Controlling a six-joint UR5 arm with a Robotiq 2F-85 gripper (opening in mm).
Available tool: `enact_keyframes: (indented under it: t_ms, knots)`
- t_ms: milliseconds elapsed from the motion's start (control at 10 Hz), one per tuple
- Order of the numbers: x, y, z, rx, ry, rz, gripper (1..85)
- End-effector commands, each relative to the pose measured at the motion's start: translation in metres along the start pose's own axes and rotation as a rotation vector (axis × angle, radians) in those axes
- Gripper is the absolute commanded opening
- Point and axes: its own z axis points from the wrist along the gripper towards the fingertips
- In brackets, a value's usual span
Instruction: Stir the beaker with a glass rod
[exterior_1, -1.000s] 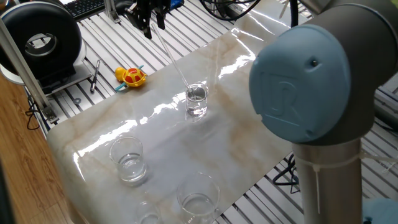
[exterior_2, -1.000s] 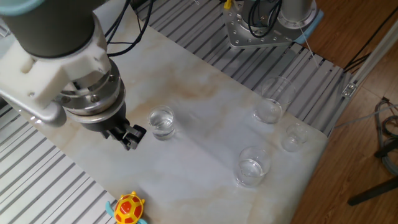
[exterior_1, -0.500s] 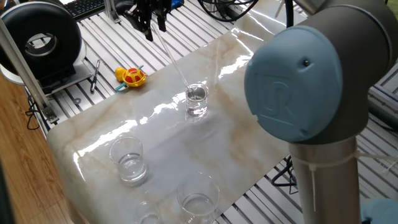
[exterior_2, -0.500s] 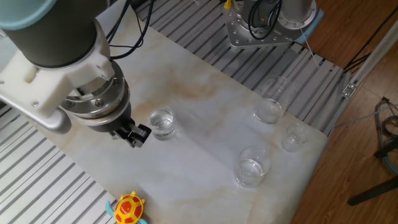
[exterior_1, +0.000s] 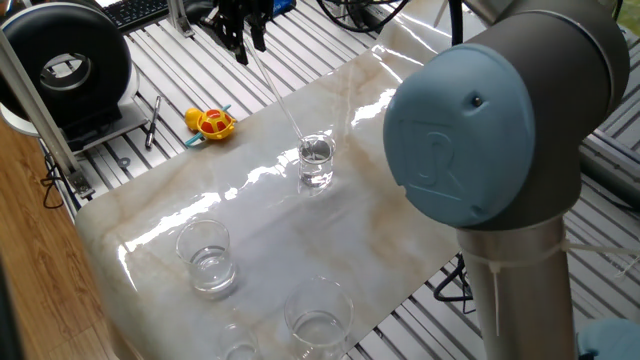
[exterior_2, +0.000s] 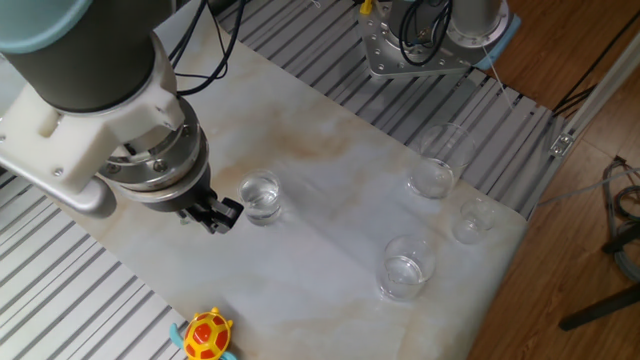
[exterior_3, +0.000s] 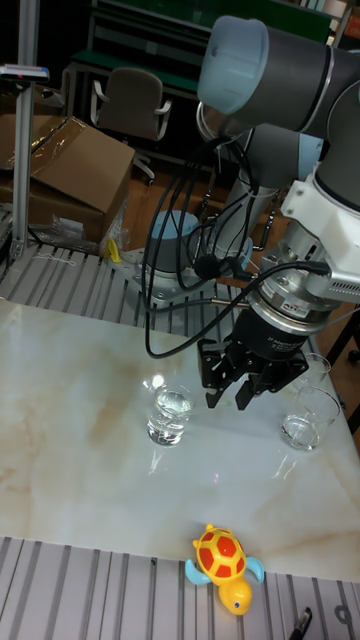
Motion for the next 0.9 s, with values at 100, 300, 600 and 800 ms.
enact_keyframes:
  t_ms: [100, 300, 600, 800]
  knots:
    - [0.002, -0.0004, -0.0036, -0.012, 0.0, -0.013, 40.7]
    - [0.0016, -0.0011, -0.0042, -0.012, -0.006, -0.017, 40.0]
    - [-0.001, 0.0025, -0.0043, -0.025, -0.017, -0.038, 41.7]
    - [-0.0052, 0.0033, -0.0044, -0.028, -0.033, -0.051, 44.3]
